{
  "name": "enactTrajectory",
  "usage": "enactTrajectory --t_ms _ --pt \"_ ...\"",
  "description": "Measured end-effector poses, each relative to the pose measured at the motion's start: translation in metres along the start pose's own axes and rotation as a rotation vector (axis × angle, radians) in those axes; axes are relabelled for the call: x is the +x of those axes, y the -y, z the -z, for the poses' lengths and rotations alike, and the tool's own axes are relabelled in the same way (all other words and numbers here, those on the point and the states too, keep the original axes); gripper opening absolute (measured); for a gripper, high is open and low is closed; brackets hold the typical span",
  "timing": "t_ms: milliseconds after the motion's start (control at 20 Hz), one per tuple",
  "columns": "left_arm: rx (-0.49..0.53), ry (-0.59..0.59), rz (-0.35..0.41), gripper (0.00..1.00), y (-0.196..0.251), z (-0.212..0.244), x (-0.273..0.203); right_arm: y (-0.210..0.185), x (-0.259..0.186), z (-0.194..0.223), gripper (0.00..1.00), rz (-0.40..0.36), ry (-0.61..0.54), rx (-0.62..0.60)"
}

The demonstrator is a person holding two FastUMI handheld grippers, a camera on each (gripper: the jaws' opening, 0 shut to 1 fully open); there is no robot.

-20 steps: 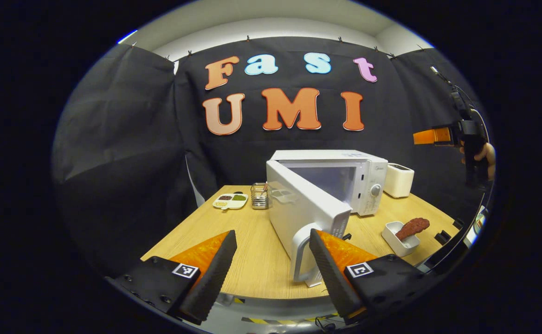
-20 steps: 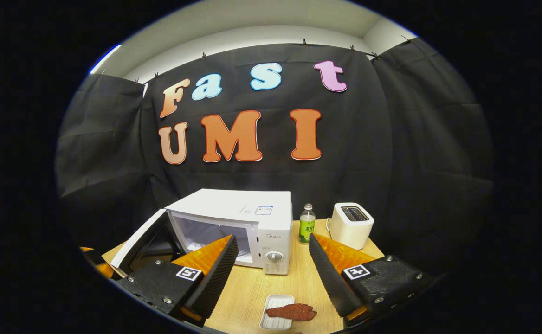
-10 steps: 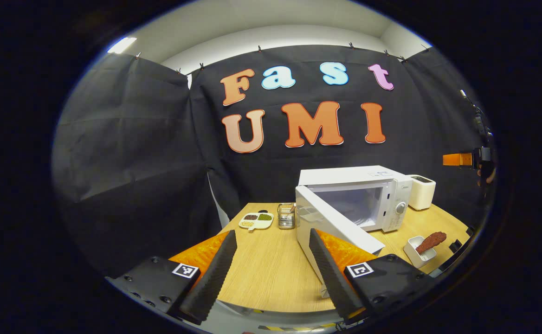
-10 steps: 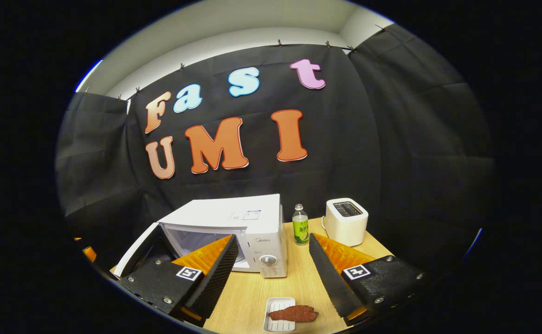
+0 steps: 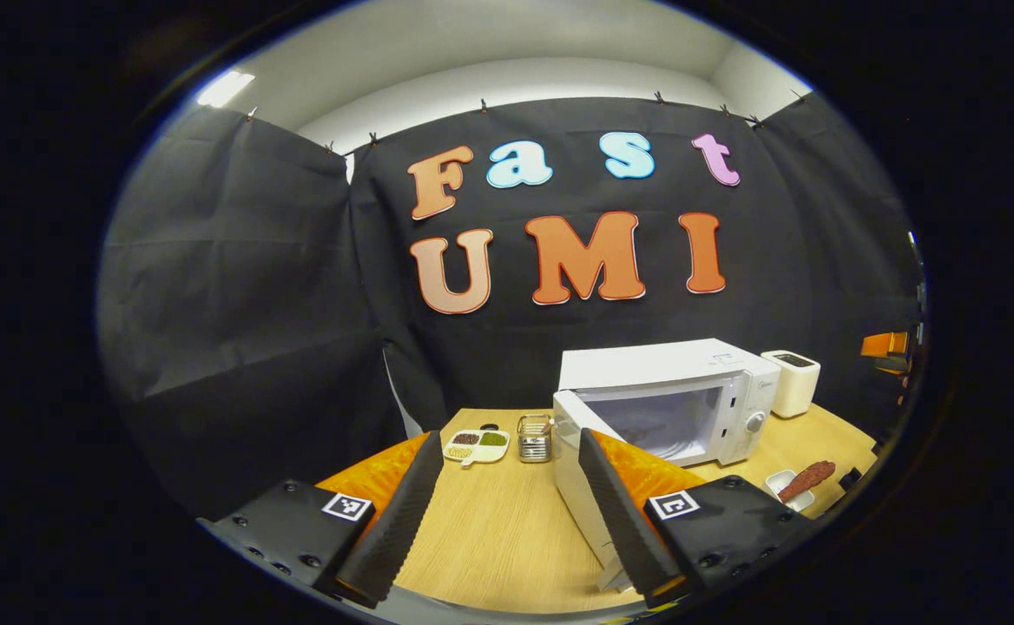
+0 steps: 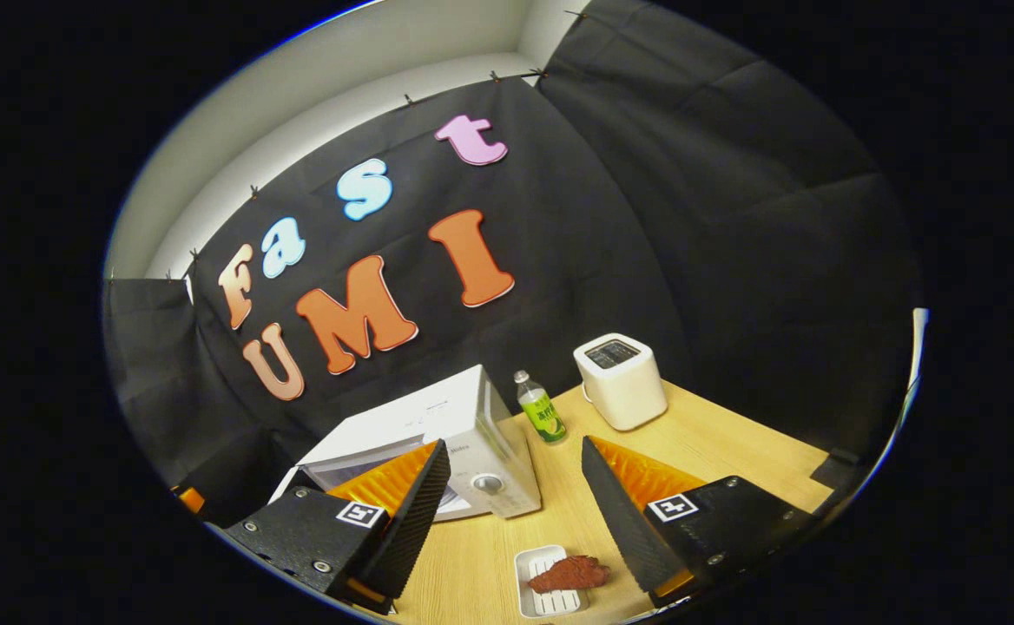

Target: Open the microwave oven with the left hand, put the food in, and close the microwave oven.

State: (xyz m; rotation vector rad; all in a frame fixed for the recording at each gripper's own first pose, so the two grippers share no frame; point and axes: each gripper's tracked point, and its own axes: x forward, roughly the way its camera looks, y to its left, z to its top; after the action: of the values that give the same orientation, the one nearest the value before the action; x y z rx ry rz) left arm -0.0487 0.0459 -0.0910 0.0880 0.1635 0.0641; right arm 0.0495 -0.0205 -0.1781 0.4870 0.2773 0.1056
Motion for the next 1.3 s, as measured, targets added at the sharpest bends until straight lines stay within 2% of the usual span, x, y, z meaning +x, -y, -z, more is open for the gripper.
enactTrajectory --t_ms 100,350,500,800,1000,1050,1100,1200,1300 --pt "-0.014 0.005 0.008 0.97 0.003 -0.005 0.003 0.022 -0.002 0.022 0.95 0.035 -0.032 0.035" --pt "-0.024 0.001 0.013 1.0 0.008 -0.007 0.008 0.059 -0.007 0.093 0.95 0.087 -0.154 0.072" --pt "-0.016 0.004 0.003 1.0 0.007 -0.008 0.007 0.066 -0.004 0.133 0.95 0.084 -0.249 0.092" --pt "-0.03 -0.005 -0.03 1.0 -0.001 -0.005 0.001 0.067 0.009 0.173 0.91 0.064 -0.343 0.153" --pt "-0.035 -0.016 -0.058 1.0 -0.008 0.0 -0.003 0.062 0.013 0.19 0.72 0.05 -0.395 0.184" --pt "-0.029 -0.024 -0.067 1.0 -0.01 0.002 -0.004 0.063 0.015 0.193 0.64 0.05 -0.401 0.2" --pt "-0.021 -0.028 -0.072 1.0 -0.012 0.003 -0.008 0.063 0.018 0.196 0.5 0.05 -0.409 0.215" --pt "-0.011 -0.027 -0.079 1.0 -0.014 0.003 -0.011 0.063 0.019 0.201 0.45 0.051 -0.43 0.236" --pt "-0.014 -0.029 -0.089 1.0 -0.016 0.005 -0.014 0.064 0.017 0.202 0.31 0.051 -0.459 0.27"
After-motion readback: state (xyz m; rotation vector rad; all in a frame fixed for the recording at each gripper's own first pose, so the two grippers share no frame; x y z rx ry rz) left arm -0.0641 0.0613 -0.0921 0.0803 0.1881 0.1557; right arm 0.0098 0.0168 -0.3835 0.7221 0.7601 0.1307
